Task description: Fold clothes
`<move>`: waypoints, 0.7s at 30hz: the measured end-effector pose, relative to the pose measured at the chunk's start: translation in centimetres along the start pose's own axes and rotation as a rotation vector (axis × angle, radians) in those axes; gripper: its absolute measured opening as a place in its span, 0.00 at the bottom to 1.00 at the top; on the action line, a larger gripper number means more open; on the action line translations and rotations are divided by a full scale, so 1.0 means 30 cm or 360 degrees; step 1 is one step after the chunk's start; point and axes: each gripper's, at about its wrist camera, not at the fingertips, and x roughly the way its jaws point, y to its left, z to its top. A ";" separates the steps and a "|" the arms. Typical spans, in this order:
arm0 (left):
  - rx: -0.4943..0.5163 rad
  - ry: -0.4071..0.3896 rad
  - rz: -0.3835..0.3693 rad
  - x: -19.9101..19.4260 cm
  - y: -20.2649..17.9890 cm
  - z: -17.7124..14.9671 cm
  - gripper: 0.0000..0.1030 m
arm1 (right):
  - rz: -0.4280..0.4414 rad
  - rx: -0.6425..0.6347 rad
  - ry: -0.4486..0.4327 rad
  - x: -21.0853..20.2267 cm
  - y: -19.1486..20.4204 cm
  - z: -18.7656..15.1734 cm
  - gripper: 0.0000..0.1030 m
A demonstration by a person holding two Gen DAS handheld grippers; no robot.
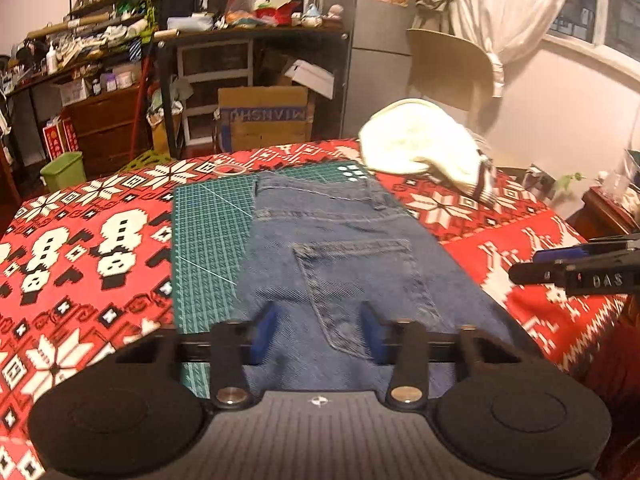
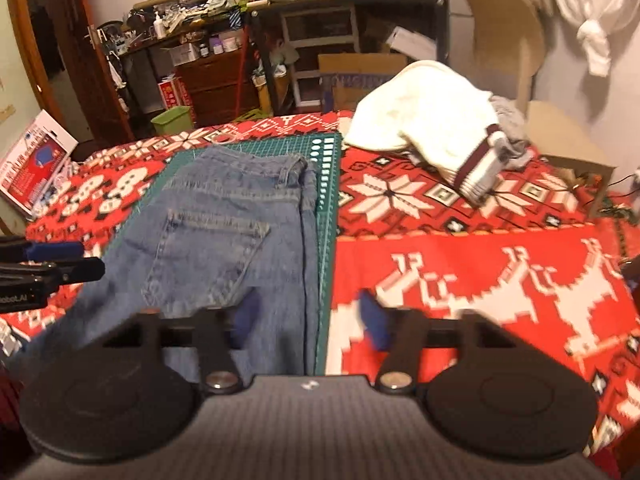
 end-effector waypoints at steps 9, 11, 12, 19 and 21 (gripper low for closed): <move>-0.0019 0.0044 0.0055 0.180 0.163 0.192 0.17 | 0.0113 -0.0089 0.0065 0.242 -0.014 0.249 0.19; -0.0054 0.0078 0.0047 0.242 0.189 0.223 0.17 | 0.0137 -0.0060 0.0102 0.317 -0.020 0.292 0.19; -0.0067 0.0094 0.0043 0.271 0.199 0.236 0.19 | 0.0163 -0.0033 0.0126 0.354 -0.026 0.308 0.19; -0.0201 0.0177 -0.0057 0.412 0.222 0.265 0.43 | 0.0224 0.0065 0.0248 0.553 -0.047 0.345 0.19; -0.0226 0.0195 -0.0070 0.441 0.224 0.261 0.43 | 0.0243 0.0097 0.0274 0.588 -0.053 0.341 0.17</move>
